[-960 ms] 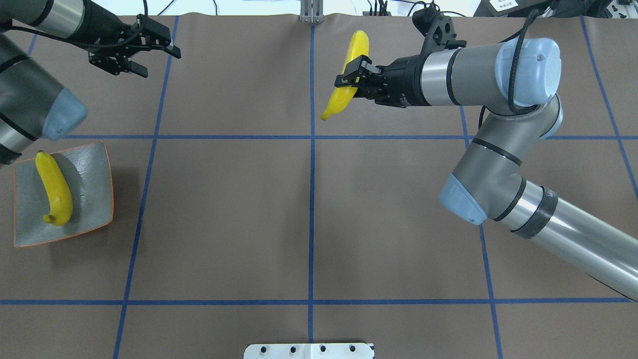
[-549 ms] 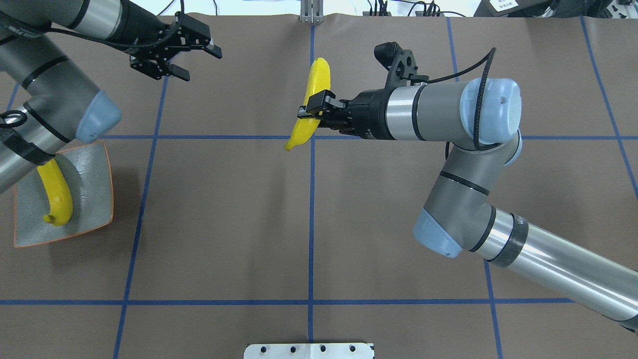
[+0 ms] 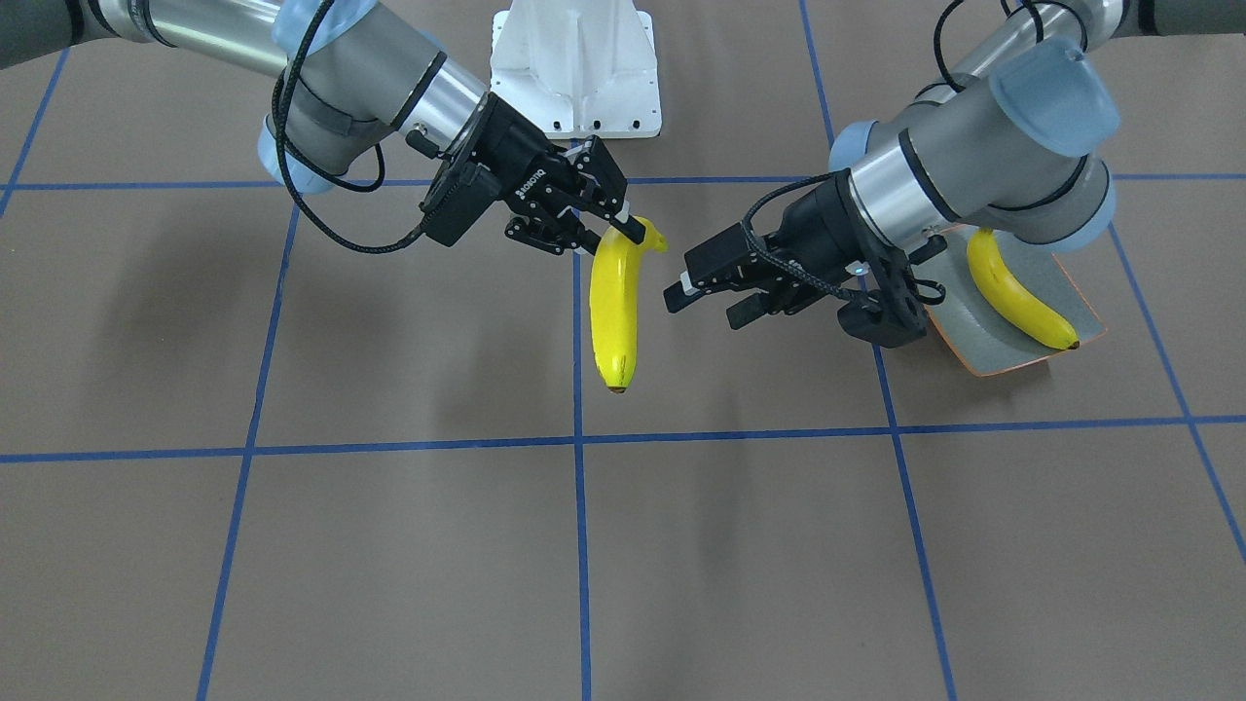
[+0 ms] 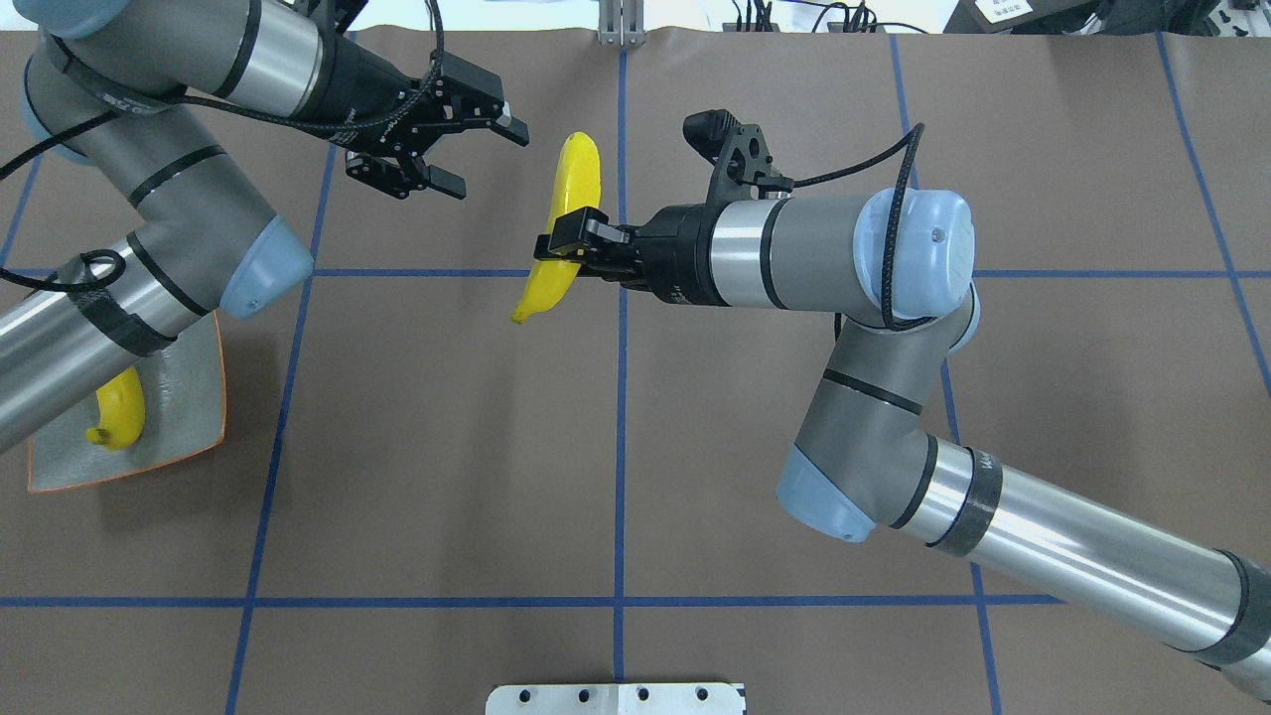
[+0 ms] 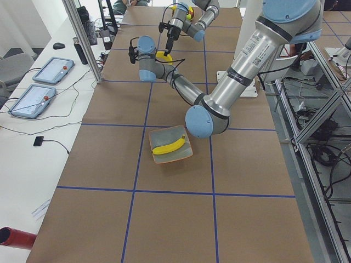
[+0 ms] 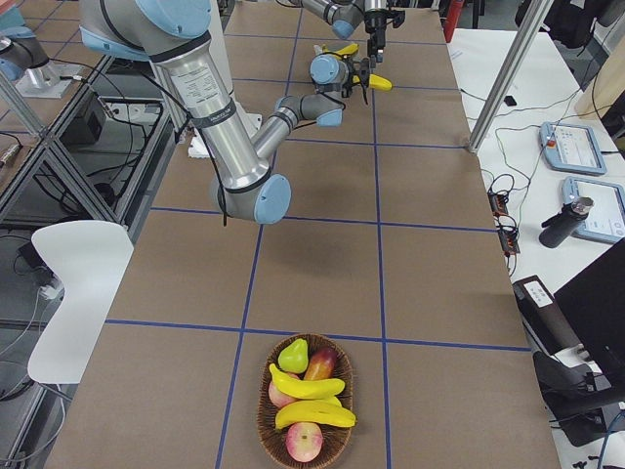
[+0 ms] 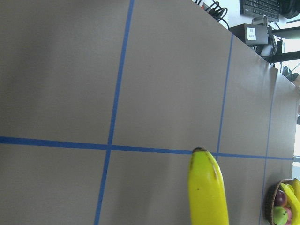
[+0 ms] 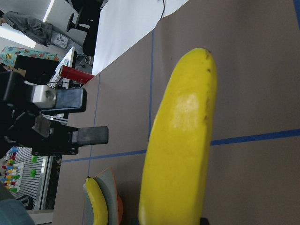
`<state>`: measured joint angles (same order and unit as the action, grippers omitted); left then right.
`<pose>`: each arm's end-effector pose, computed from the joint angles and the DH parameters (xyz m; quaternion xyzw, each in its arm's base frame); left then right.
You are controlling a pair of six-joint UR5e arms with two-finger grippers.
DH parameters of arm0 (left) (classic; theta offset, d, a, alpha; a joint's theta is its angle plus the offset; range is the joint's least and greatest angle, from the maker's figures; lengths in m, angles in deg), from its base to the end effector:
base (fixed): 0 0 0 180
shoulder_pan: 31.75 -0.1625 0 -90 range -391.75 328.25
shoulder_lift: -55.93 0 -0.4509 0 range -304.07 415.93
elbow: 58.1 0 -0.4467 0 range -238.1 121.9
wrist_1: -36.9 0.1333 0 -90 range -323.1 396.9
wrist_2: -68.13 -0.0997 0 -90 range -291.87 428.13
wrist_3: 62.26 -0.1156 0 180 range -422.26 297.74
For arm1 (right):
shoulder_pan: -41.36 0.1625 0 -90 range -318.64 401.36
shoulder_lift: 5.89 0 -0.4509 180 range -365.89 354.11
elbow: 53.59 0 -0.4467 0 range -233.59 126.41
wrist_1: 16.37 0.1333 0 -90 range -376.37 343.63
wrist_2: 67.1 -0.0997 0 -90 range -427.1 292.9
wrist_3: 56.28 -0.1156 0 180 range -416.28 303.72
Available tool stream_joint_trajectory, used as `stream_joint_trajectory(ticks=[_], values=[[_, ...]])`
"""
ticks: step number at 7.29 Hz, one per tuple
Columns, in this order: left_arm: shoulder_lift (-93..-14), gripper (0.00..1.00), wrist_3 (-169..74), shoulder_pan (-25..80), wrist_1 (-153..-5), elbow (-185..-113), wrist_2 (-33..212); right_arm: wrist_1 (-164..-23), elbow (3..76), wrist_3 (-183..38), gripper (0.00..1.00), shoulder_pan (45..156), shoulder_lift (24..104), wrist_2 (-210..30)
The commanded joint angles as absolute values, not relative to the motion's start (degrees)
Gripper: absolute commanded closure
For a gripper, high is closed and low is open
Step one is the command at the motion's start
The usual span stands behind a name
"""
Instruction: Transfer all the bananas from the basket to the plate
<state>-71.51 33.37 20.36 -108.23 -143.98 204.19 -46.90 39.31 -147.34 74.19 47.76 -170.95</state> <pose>0.4090 -0.6071 0.1776 -0.0043 0.7004 -0.0795 0.7093 -0.5385 -0.4731 0.1275 0.1306 -0.7460 0.1009 0.6451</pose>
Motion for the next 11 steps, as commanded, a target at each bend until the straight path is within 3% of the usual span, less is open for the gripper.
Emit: stream_joint_trajectory(ticks=[1,4,6,7,8,9,10,11], values=[[-71.86,0.01,34.69,18.71,-110.92,-143.88,204.27,-39.69,35.8,-147.33,1.0,73.62,47.55,-170.9],[-71.86,0.03,34.69,16.25,-112.77,-143.88,204.01,-39.48,35.97,-147.33,1.0,73.61,46.67,-170.99],[-71.86,0.1,34.69,15.89,-112.86,-143.88,204.0,-39.48,35.97,-147.33,1.0,73.61,46.49,-171.08],[-72.03,0.23,34.69,15.89,-112.86,-143.88,203.92,-39.48,35.88,-147.33,1.0,73.61,46.49,-171.25],[-72.3,0.53,34.69,15.89,-113.04,-143.79,203.92,-39.4,35.97,-147.33,1.0,73.61,46.58,-171.34],[-72.3,1.0,34.69,15.89,-113.21,-143.79,203.92,-39.4,35.97,-147.33,1.0,73.61,46.49,-171.34],[-72.3,1.0,34.69,15.72,-113.56,-143.79,203.92,-39.4,36.05,-147.33,0.95,73.61,46.4,-171.26],[-72.21,1.0,34.69,15.72,-113.65,-143.79,203.92,-39.22,36.23,-147.33,0.01,73.7,46.4,-171.08]])
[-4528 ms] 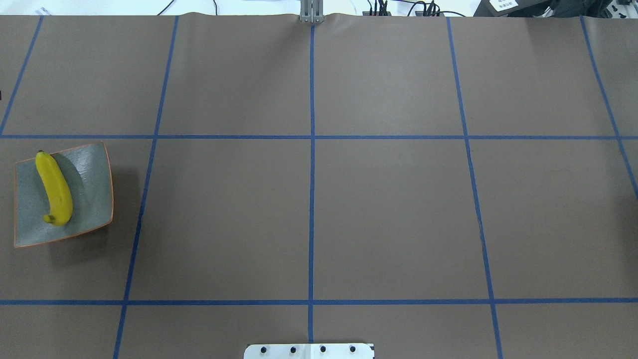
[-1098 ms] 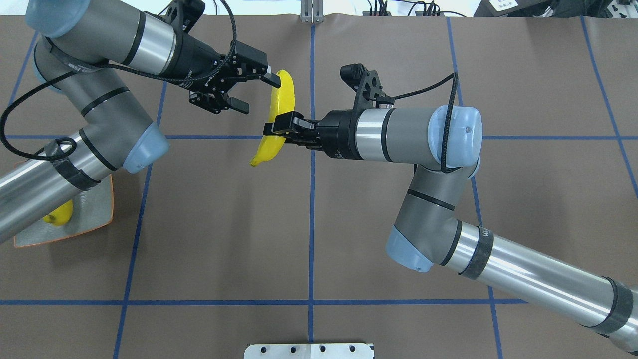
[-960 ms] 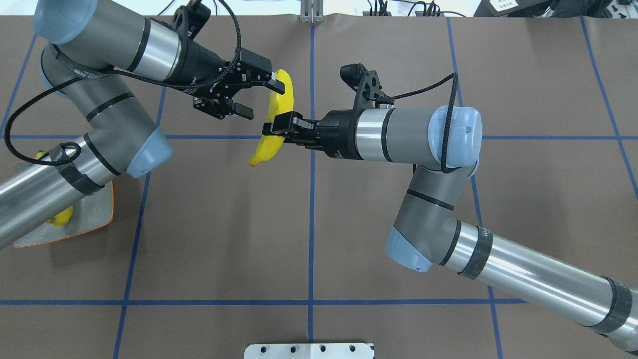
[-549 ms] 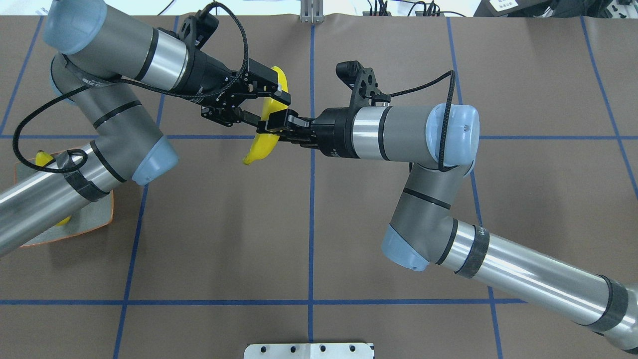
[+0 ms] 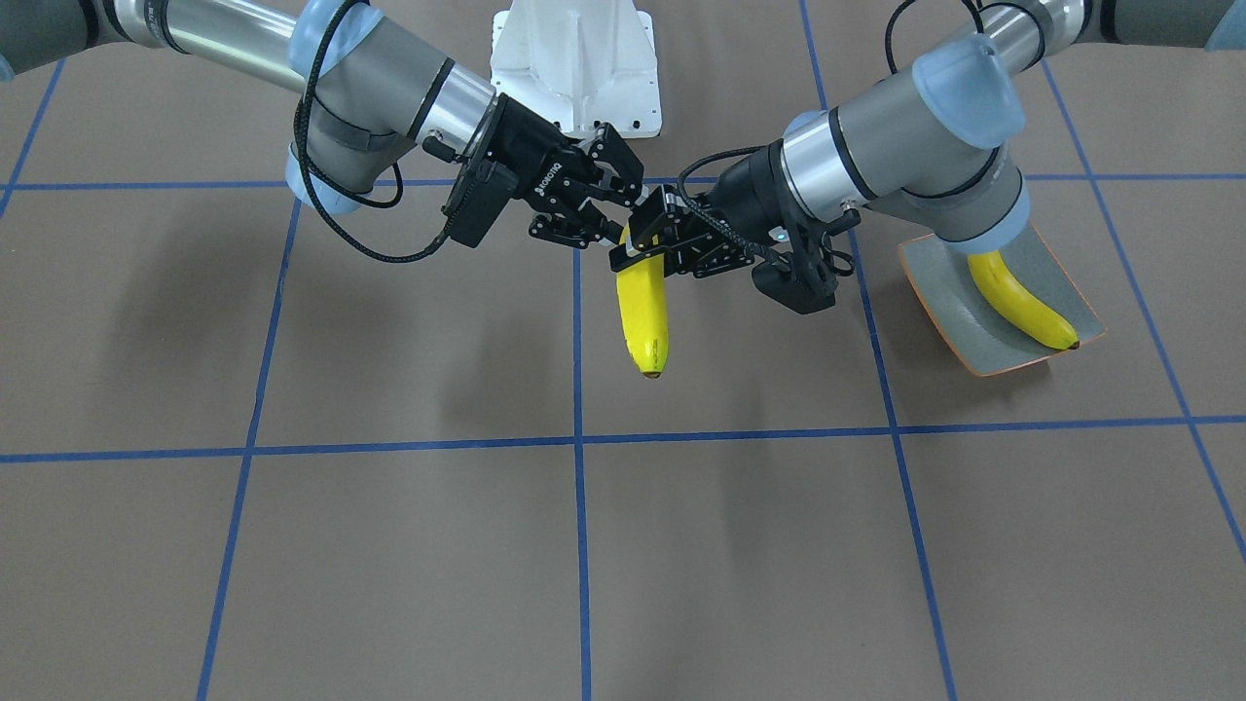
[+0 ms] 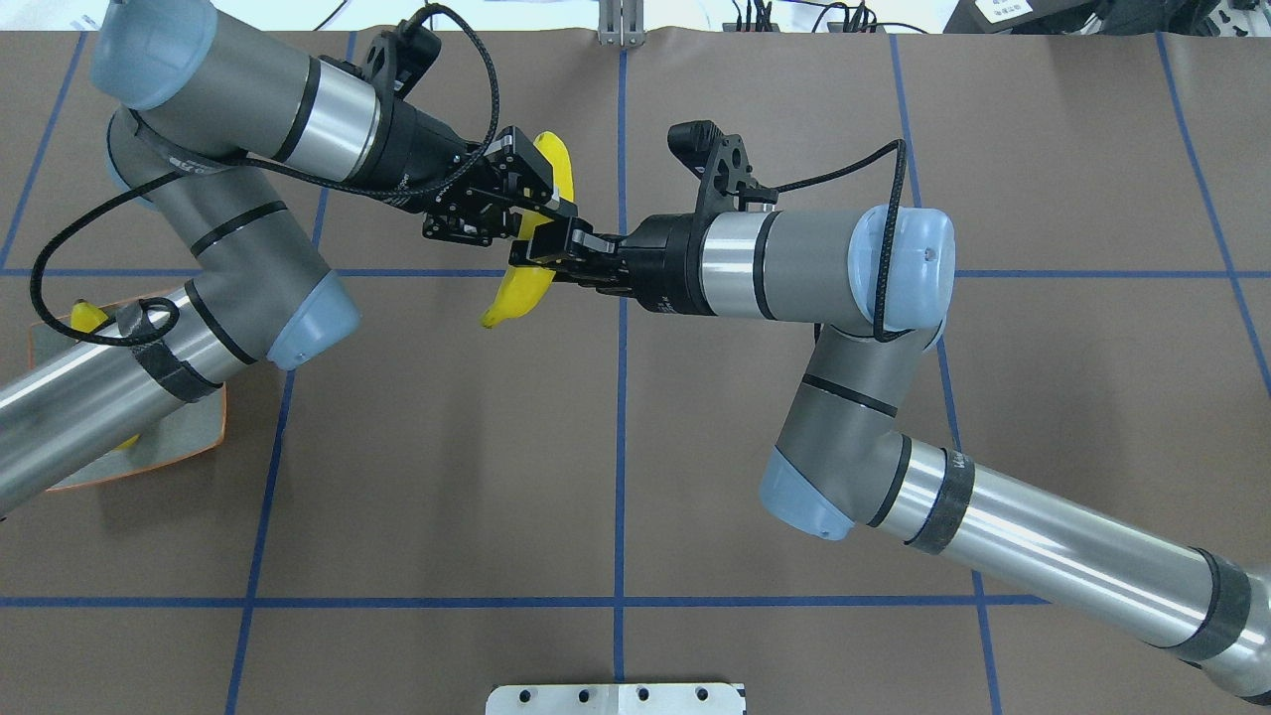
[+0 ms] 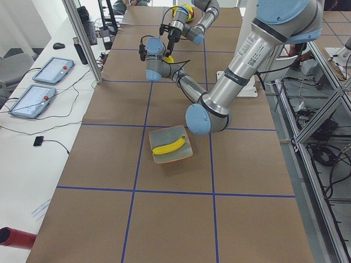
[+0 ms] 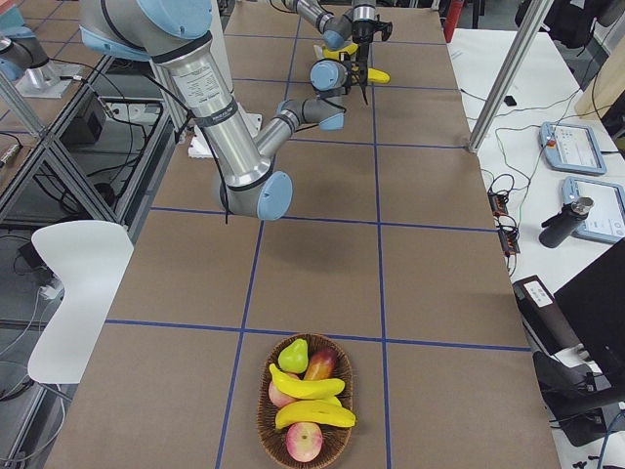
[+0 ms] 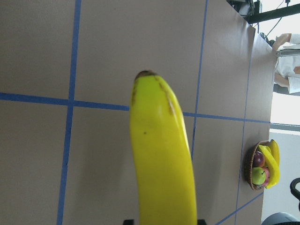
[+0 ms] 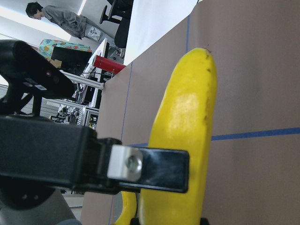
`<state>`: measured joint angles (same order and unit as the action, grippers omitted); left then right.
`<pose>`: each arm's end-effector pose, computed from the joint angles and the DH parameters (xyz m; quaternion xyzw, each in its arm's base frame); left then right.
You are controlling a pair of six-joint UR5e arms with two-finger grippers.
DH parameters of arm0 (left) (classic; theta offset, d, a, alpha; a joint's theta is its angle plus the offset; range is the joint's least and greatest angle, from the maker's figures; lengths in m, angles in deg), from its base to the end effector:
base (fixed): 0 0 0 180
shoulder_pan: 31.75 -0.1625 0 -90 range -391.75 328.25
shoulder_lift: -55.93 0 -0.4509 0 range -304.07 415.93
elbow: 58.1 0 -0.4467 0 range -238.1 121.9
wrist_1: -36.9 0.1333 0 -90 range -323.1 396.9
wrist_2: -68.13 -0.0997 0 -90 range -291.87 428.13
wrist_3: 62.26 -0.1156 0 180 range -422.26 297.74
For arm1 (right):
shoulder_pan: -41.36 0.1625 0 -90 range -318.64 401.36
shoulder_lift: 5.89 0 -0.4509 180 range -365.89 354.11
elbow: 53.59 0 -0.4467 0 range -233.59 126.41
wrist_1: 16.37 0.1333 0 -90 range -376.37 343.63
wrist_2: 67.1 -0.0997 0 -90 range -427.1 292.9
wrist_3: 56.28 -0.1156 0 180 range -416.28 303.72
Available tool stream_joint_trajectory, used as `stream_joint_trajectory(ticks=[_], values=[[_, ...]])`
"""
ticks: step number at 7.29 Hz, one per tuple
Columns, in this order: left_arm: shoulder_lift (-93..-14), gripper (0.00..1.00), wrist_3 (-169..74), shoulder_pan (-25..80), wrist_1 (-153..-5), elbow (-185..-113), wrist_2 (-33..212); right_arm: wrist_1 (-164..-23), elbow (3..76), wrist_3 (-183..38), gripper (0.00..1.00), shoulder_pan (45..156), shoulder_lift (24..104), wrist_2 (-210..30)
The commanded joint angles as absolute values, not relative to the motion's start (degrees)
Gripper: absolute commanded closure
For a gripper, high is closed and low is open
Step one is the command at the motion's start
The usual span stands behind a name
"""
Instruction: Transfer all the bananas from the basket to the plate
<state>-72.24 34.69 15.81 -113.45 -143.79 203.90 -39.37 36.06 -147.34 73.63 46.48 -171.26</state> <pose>0.4504 -0.5674 0.1628 -0.0140 0.7248 -0.0339 0.6879 -0.5483 -0.4704 0.1248 0.1379 -0.7750 0.0814 0.6114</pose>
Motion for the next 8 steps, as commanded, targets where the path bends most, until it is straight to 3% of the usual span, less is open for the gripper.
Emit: stream_joint_trajectory(ticks=[1,3,6,8], values=[[-72.21,1.0,34.69,15.72,-113.65,-143.79,203.92,-38.35,36.23,-147.33,0.0,73.7,46.84,-171.25],[-71.25,1.0,36.43,16.06,-114.0,-144.06,203.74,-33.53,42.24,-147.6,0.0,74.84,55.74,-171.52],[-52.68,1.0,38.02,18.69,-113.05,-152.99,205.58,-37.44,43.01,-145.94,0.0,80.8,63.27,-172.48],[-44.99,1.0,38.21,23.77,-108.15,-153.63,205.15,-38.96,41.43,-144.79,0.0,82.4,65.21,-171.87]])
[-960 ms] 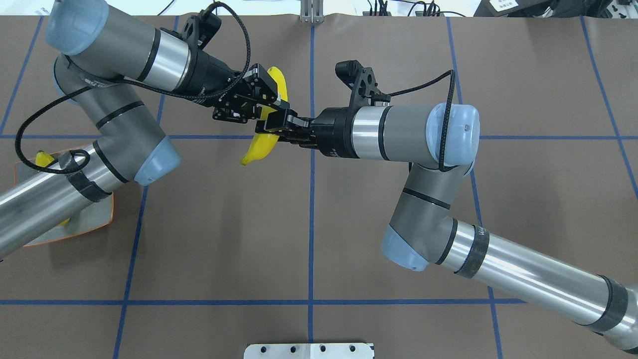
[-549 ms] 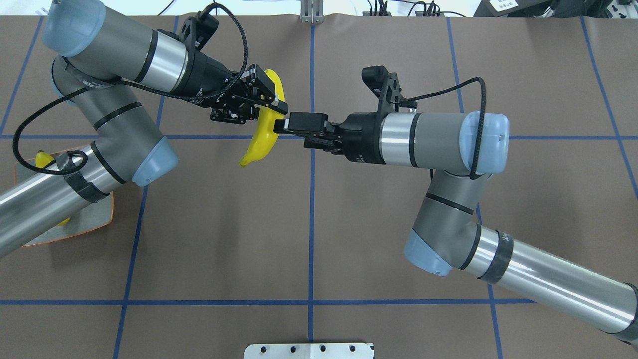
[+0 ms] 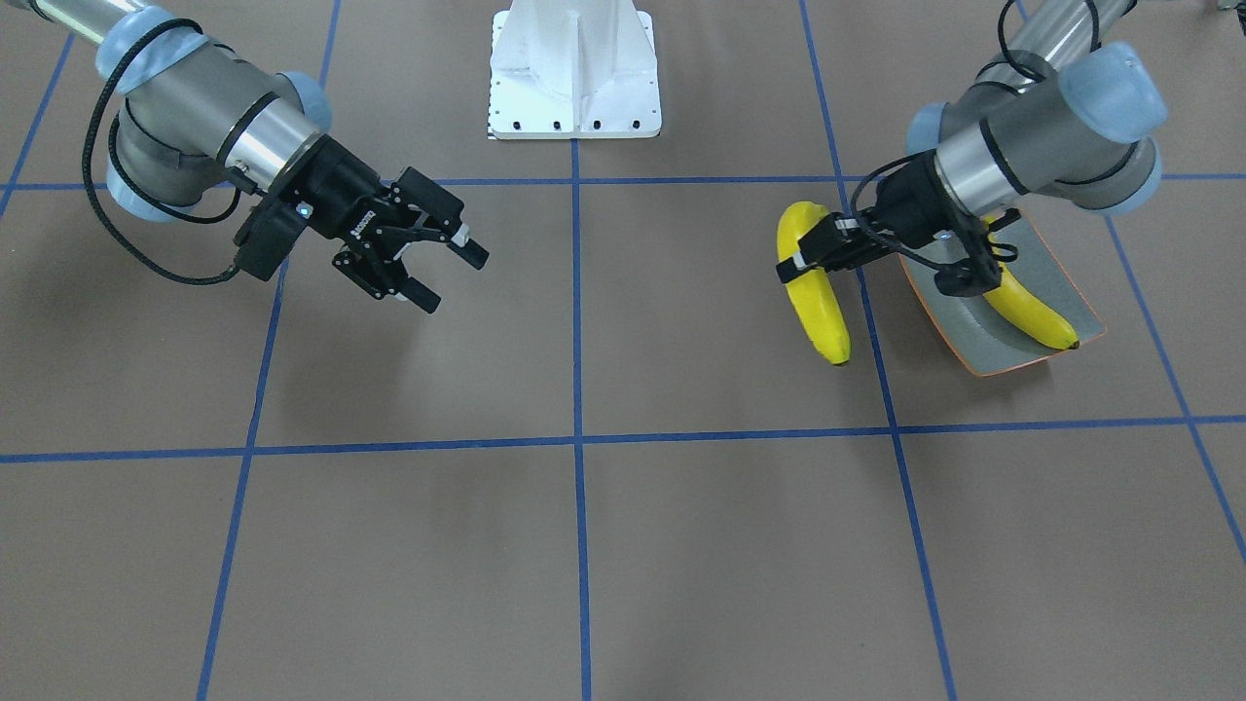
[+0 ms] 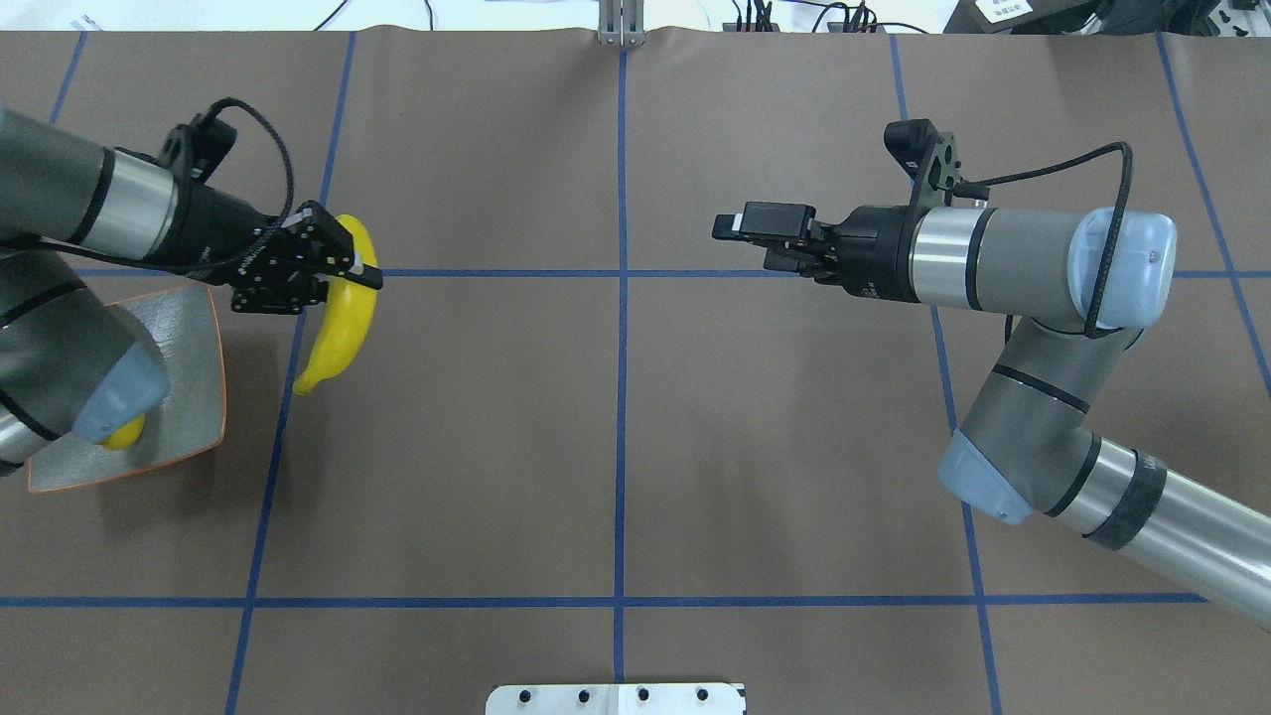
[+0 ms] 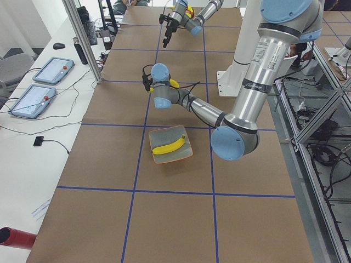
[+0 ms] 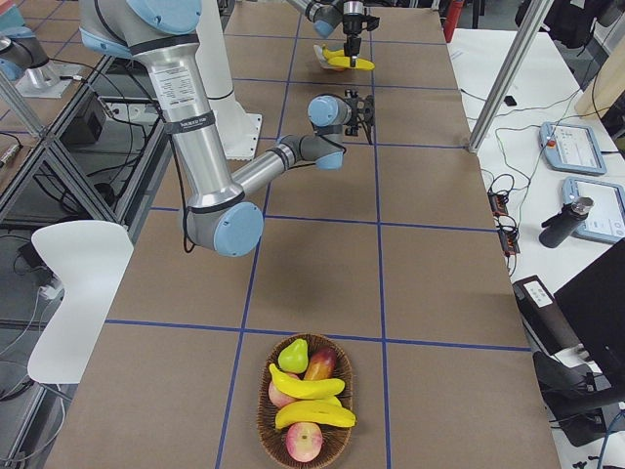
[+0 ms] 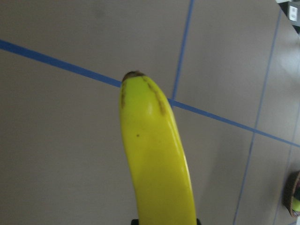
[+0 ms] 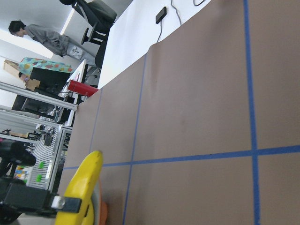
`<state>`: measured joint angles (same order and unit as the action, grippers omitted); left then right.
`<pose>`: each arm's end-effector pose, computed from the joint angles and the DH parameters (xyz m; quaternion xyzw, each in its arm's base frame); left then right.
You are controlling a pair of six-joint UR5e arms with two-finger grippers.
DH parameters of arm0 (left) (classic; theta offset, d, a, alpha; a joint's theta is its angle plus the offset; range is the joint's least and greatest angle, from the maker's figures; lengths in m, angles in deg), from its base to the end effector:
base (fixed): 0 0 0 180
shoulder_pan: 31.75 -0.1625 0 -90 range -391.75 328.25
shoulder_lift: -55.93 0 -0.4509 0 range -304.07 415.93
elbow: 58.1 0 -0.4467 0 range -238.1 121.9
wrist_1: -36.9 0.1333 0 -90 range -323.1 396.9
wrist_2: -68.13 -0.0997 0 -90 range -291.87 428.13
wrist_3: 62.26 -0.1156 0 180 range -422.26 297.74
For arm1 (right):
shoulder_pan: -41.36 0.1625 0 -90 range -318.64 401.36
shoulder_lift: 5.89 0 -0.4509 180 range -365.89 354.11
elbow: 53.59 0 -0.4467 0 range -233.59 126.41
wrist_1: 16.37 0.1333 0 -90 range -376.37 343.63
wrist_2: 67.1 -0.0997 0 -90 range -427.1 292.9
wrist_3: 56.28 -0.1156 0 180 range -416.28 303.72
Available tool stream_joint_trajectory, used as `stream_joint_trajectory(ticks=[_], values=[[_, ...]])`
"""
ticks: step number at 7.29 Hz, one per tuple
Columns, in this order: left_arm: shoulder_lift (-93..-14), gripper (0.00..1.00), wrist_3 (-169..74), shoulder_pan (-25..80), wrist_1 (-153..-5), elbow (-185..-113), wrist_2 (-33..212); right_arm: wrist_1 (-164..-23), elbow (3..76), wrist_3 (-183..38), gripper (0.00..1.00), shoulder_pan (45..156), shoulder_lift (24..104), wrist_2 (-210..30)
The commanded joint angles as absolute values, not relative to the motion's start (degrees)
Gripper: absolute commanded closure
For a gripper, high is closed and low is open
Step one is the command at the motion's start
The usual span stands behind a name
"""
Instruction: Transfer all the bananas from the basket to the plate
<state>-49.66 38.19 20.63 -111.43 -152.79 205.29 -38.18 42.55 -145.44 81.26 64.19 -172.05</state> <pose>0.3504 -0.5341 0.3598 -0.0813 0.6529 -0.1534 0.7373 -0.4391 -0.5020 0.2825 0.1699 -0.7120 0.1357 0.6677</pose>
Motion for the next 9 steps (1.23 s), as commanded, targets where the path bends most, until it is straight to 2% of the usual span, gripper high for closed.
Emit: stream_joint_trajectory(ticks=[1,3,6,9], values=[[-40.79,1.0,37.77,26.32,-106.64,-153.64,205.06,-38.96,40.11,-144.78,0.0,82.4,65.65,-171.26],[-35.76,1.0,34.71,27.05,-106.45,-153.46,203.4,-41.92,39.31,-144.43,0.0,85.46,66.7,-172.04],[-35.74,1.0,25.65,24.24,-91.19,-156.17,197.06,-55.54,39.31,-127.51,0.0,87.85,67.15,-172.58],[-35.74,1.0,22.66,23.71,-83.36,-157.76,196.71,-58.35,38.34,-125.55,0.0,90.12,67.84,-173.62]])
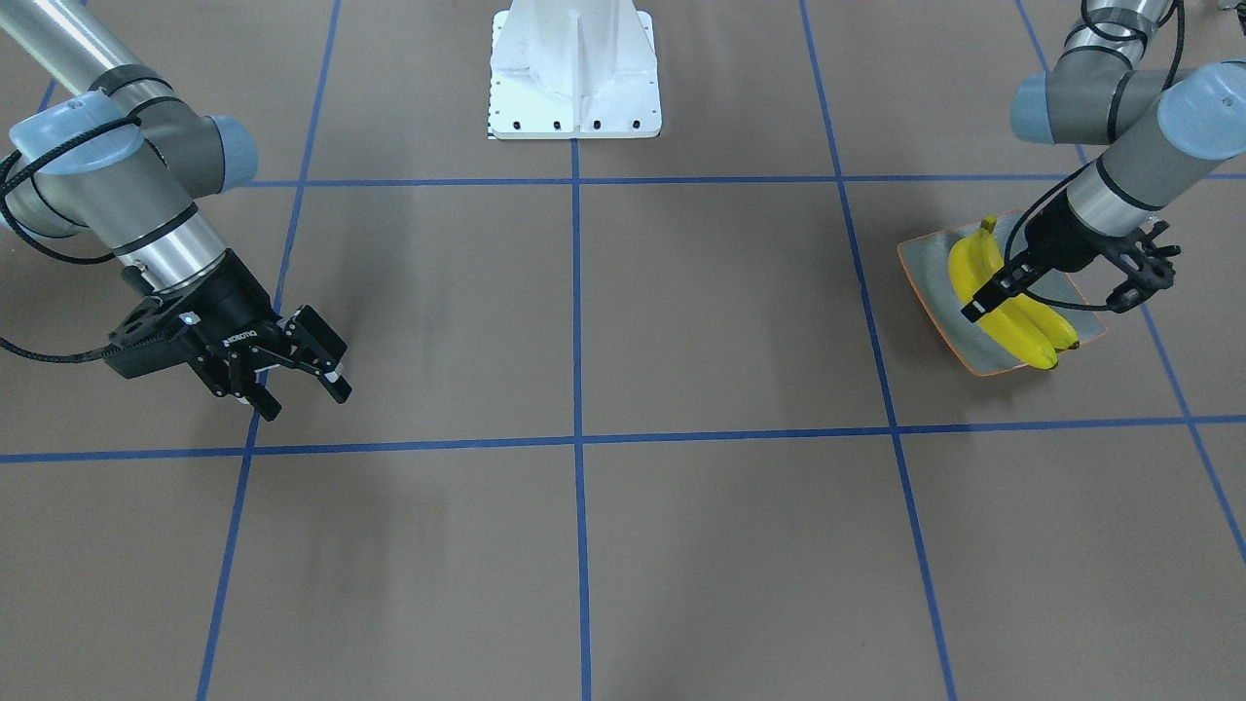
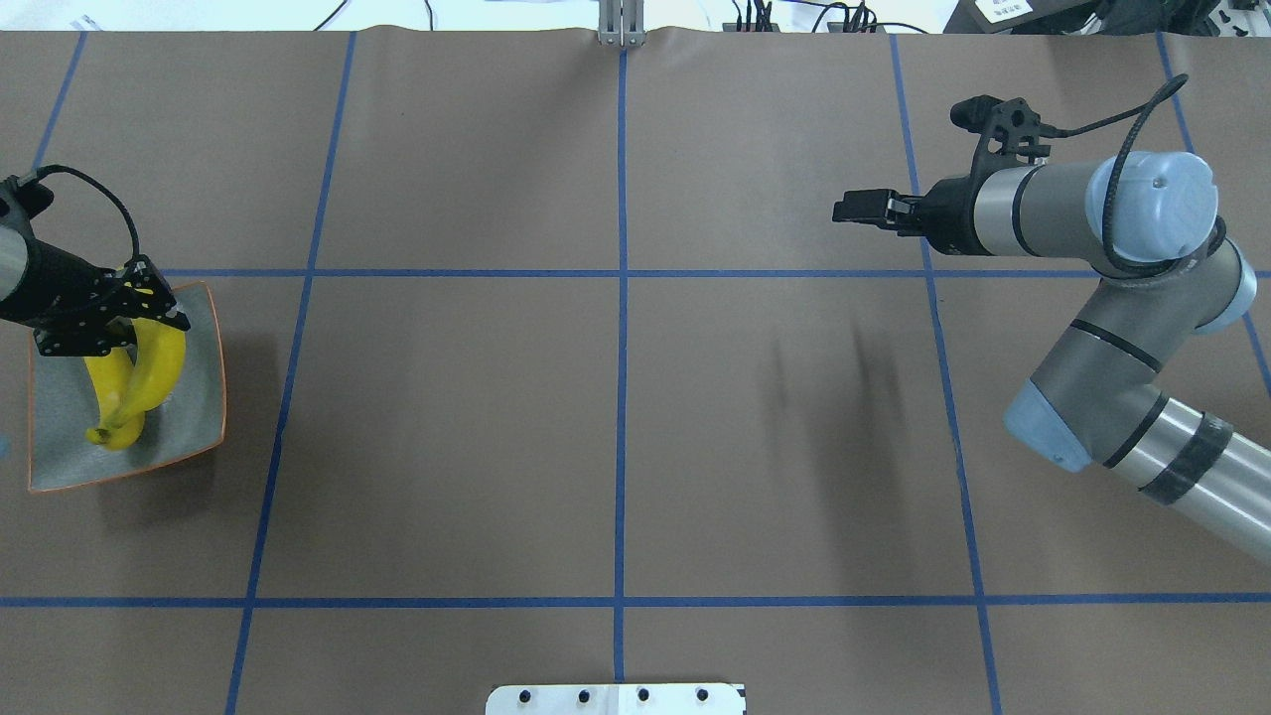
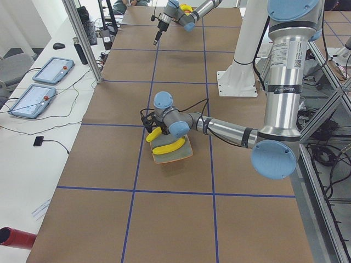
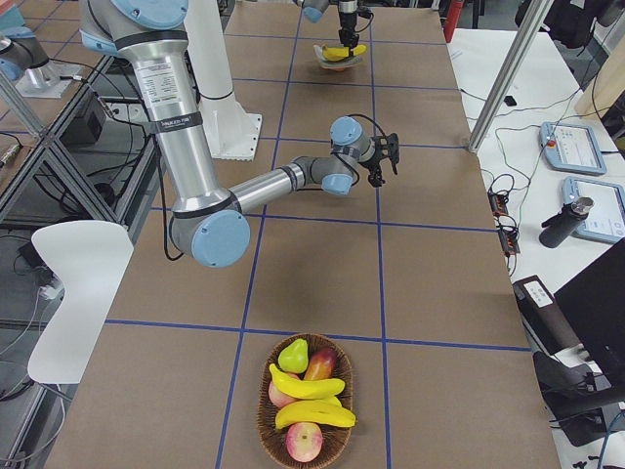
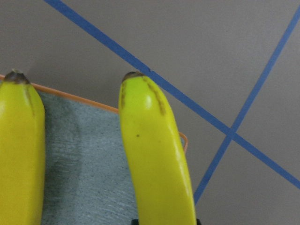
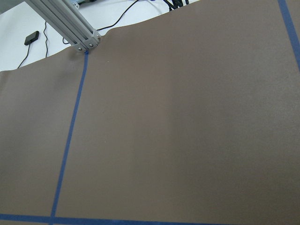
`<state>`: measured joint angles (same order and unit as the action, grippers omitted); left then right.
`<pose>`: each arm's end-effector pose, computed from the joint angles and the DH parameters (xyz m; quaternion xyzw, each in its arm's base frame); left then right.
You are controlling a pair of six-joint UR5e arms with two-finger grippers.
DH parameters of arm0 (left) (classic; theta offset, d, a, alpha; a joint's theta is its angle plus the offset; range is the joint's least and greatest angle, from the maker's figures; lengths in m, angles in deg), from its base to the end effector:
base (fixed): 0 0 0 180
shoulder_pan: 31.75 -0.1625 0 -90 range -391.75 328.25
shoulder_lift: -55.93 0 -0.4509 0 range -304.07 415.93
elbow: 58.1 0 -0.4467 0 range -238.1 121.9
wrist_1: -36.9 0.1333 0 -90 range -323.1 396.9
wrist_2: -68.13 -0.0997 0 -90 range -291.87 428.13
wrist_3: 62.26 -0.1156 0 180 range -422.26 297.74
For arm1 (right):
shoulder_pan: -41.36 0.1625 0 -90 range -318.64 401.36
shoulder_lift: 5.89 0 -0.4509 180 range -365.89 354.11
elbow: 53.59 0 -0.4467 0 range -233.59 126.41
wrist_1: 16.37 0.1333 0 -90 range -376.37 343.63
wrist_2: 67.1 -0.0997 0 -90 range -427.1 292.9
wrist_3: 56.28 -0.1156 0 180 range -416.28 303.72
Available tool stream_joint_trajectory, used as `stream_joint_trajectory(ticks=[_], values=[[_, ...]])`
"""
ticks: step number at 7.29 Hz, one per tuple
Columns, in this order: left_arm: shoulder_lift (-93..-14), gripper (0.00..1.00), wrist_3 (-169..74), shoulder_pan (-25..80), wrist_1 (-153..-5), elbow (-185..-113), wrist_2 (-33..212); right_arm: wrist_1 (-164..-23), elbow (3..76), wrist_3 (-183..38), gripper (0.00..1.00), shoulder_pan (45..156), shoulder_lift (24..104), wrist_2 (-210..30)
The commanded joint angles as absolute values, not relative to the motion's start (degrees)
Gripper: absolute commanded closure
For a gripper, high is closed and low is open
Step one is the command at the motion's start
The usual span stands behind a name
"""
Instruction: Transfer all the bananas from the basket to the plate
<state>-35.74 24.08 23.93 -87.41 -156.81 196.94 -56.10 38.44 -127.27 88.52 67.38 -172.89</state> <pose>0.2806 -0.5189 0.5266 -0.0895 0.4637 -0.2690 0.8394 -0.3961 -0.5769 0.3974 0.2115 -0.5320 0.1230 0.8106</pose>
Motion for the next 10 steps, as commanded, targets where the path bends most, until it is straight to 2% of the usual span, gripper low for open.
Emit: stream_joint_trajectory(ticks=[1,2,3,4,8,10], values=[[-35.74,1.0,19.78,23.71,-82.98,-157.68,195.84,-61.25,38.6,-120.4,0.0,91.88,67.76,-175.8],[-35.65,1.0,19.66,23.19,-81.59,-157.85,193.92,-62.06,38.52,-118.61,0.0,92.77,67.85,-176.7],[-35.74,0.69,19.4,21.97,-78.96,-158.64,192.07,-62.07,38.34,-118.59,0.0,93.04,67.76,-176.62],[-35.74,0.01,19.22,21.7,-78.85,-158.73,191.88,-62.16,38.34,-118.59,0.0,93.21,67.67,-176.62],[-35.65,0.0,14.92,23.53,-78.76,-161.71,192.31,-62.86,38.25,-118.07,0.0,97.16,68.02,-180.03],[-35.91,0.0,11.78,26.77,-78.76,-163.65,194.23,-63.3,37.9,-111.61,0.0,102.84,71.08,-184.67]])
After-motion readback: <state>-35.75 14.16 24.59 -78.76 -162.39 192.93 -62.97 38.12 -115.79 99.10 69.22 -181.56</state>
